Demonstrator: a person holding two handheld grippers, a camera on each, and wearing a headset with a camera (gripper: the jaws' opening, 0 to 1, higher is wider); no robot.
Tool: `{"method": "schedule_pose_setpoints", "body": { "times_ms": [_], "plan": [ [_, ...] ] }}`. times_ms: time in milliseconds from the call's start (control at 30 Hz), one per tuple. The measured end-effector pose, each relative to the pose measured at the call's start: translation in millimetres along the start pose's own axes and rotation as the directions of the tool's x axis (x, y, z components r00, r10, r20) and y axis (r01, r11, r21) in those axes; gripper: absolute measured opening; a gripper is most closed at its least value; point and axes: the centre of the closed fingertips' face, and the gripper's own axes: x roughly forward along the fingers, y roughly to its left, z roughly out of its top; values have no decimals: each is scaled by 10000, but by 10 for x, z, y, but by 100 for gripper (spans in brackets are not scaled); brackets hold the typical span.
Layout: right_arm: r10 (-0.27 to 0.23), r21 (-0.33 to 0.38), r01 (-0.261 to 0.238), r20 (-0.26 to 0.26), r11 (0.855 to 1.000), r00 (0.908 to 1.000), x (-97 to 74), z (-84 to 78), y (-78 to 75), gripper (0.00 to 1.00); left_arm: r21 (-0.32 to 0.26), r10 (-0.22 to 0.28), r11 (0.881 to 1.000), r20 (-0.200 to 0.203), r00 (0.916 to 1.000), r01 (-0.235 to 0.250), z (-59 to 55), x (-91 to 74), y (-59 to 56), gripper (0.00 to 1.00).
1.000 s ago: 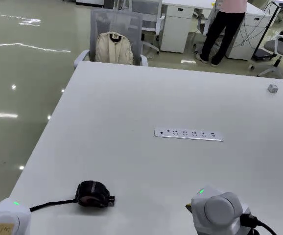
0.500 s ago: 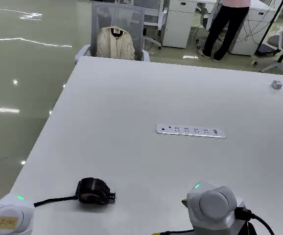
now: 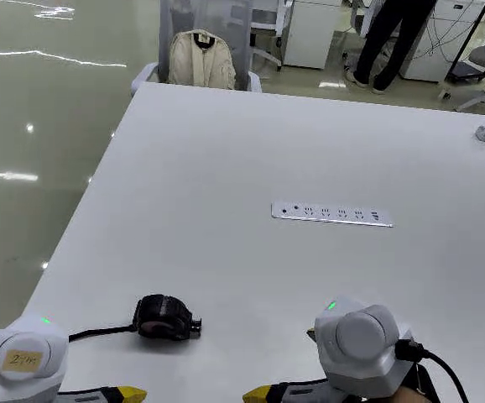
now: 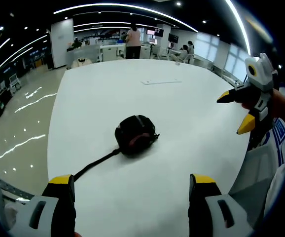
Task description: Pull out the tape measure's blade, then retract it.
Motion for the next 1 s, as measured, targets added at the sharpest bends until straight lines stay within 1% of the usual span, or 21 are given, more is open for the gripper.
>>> {"method": "schedule_pose_setpoints", "body": {
  "times_ms": [200,433,500,767,1000],
  "plan": [
    [59,-103,-60,-64,9999,10000,70,7,-19,80,67,-69,10000,-41,10000,70,15,55,6,93],
    [63,-129,-64,-71,9999,10000,83,10,-21,80,82,-63,9999,-34,10000,63,18,61,9,92],
    [271,-225,-274,-145,9994,9995,230,40,5,80,199,-98,9998,-66,9999,100,17,132,67,92],
    [415,-313,-421,-191,9986,9990,340,71,-1,78,283,-120,9995,-149,9998,124,15,212,122,91],
    [465,-359,-475,-289,9982,9985,426,74,-74,78,407,-196,9990,-275,9994,207,23,294,133,91]
  ]
}}
